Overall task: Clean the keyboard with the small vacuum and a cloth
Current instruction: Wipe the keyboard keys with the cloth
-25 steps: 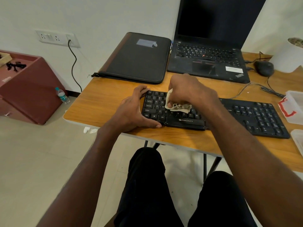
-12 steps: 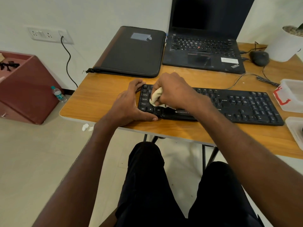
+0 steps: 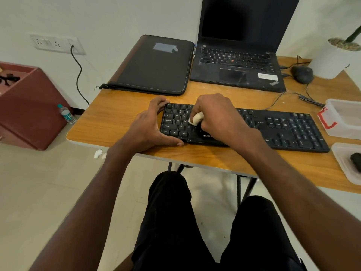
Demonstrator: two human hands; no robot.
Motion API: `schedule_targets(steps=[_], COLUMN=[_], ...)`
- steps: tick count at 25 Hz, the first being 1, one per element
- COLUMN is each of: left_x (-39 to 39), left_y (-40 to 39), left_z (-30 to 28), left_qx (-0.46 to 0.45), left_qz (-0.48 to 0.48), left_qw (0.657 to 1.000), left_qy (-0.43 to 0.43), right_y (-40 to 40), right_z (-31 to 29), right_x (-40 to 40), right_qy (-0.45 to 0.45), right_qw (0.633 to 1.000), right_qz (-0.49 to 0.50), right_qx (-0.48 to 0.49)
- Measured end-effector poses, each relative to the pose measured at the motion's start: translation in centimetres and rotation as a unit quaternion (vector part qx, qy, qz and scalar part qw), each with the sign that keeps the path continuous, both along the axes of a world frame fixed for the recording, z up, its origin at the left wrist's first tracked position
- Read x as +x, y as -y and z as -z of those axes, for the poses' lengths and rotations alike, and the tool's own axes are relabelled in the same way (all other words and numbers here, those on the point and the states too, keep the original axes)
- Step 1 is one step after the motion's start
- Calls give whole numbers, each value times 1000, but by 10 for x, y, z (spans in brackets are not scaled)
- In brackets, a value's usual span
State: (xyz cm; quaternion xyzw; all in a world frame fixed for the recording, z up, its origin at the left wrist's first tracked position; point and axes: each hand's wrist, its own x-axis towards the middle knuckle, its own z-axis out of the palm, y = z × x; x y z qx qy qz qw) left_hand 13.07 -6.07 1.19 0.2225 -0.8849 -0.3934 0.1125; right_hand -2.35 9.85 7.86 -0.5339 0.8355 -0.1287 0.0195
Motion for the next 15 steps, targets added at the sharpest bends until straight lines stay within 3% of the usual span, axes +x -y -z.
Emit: schedule_targets(steps=[4,9,12,15], left_x=[2,0,-1,-19], left_y=[-2,1,-4,-30], left_z=[-2,-1,-2,7], left_qx=[10,10,27,11], left_qz=[5,-3,6,-92], left_qw=[1000,1000,999,995], left_qy=[-1,26,39,-36], right_y=[-6,-32,-31,-28], right_z=[8,6,18,26], right_x=[6,-12,8,8], right_qy=[14,-13,-22,46], right_qw=[999,996,995,992], right_qz=[-38,76,62,45], right_qx=[-10,-39,-71,-106])
